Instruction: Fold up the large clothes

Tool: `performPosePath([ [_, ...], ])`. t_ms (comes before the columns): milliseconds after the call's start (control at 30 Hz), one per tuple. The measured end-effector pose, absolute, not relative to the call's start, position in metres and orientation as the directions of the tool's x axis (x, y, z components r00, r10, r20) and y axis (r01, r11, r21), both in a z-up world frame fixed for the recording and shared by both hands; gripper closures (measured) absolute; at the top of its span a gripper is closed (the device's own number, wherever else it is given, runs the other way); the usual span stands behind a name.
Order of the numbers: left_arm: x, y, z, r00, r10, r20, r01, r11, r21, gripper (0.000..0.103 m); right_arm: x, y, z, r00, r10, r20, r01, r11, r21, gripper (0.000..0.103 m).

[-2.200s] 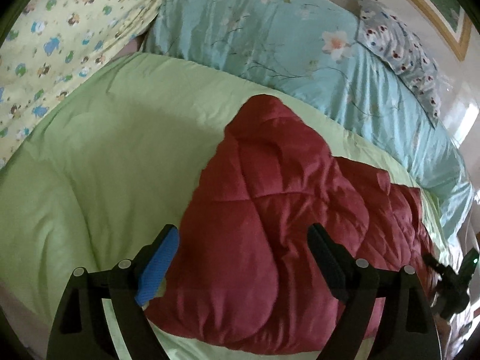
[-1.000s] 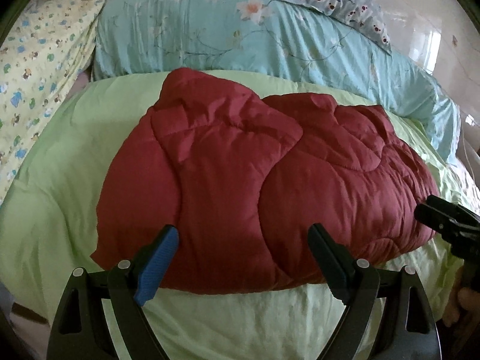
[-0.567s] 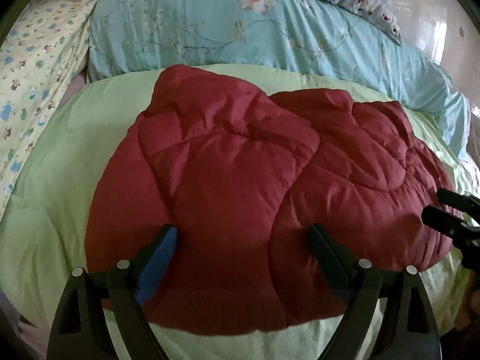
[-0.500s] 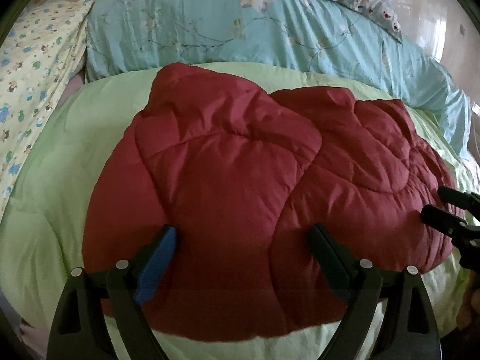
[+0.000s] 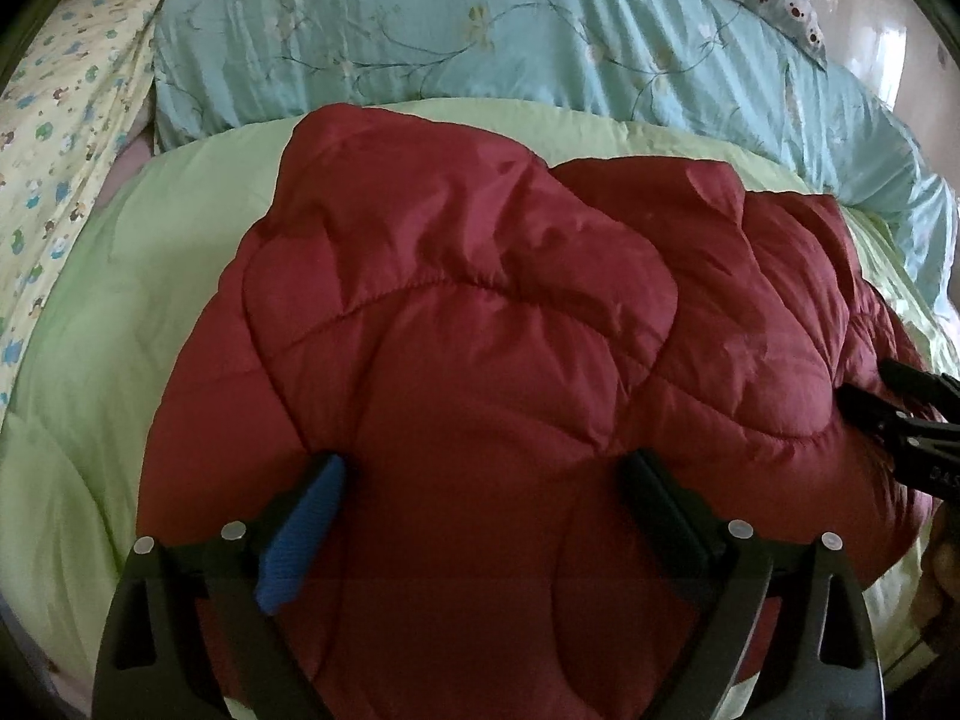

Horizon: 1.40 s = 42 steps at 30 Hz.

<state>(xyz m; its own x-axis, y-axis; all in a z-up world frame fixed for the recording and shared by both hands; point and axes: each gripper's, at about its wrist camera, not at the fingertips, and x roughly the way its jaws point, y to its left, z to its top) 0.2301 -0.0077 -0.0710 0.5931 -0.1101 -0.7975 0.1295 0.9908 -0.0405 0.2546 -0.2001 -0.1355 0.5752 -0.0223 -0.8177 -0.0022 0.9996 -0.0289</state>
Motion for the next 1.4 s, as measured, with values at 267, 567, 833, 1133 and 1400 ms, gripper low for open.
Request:
performPosePath([
  [267,0.244,-0.017,-0.078,0.59,-0.082,-0.803,0.125,0.992,-0.009,0.002,0.262,-0.206,-0.146,0.579,-0.016,-0.816,0.018,1.0,-0.007,0.012],
  [567,0.254,-0.024,-0.086,0.591,-0.064,-0.804,0.119,0.993,0.008,0.0,0.264,-0.208,-0.149,0.582,-0.007,-0.813,0.02,1.0,0.006,0.01],
  [833,0.255,-0.026,-0.087,0.591,-0.061,-0.804,0.118,0.993,0.011,0.0,0.266,-0.21,-0.15,0.581,0.001,-0.814,0.016,1.0,0.012,0.01],
  [1133,0.255,-0.026,-0.088,0.592,-0.062,-0.804,0.12,0.993,0.011,0.0,0.263,-0.209,-0.142,0.581,0.014,-0.814,0.018,0.999,0.03,0.01],
  [1400,0.258,-0.024,-0.085,0.574,-0.073,-0.816,0.12,0.993,-0.004,0.0,0.259,-0.21,-0.12,0.585,0.051,-0.81,0.02,0.997,0.077,0.01],
])
